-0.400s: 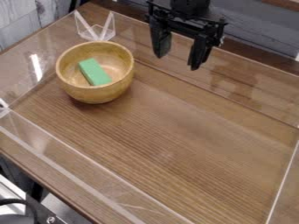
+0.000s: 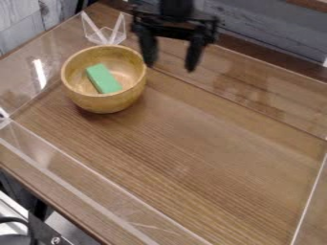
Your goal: Remove the green block from inside the brown bowl and put it on the table
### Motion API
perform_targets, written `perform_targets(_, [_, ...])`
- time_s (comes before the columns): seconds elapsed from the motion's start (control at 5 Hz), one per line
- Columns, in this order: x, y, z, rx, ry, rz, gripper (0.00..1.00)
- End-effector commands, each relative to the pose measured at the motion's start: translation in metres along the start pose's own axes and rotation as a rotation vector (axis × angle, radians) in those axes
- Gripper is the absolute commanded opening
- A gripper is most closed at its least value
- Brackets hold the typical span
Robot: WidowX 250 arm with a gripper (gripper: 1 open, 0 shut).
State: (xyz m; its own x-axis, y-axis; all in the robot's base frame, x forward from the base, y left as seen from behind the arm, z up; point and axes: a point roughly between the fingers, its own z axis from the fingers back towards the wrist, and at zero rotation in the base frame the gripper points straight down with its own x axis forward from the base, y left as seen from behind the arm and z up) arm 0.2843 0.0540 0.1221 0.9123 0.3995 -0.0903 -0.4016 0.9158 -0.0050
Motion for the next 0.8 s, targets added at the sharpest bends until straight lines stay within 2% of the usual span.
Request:
perform_targets(0.0, [0.012, 0.033, 0.013, -0.041, -0.073, 0.247, 1.0])
perform_targets(0.2, [0.022, 0.061, 0.01, -0.062, -0.089, 0.407, 1.0])
perform_targets(0.6, [0.037, 0.085, -0.002, -0.112, -0.106, 0.615, 1.0])
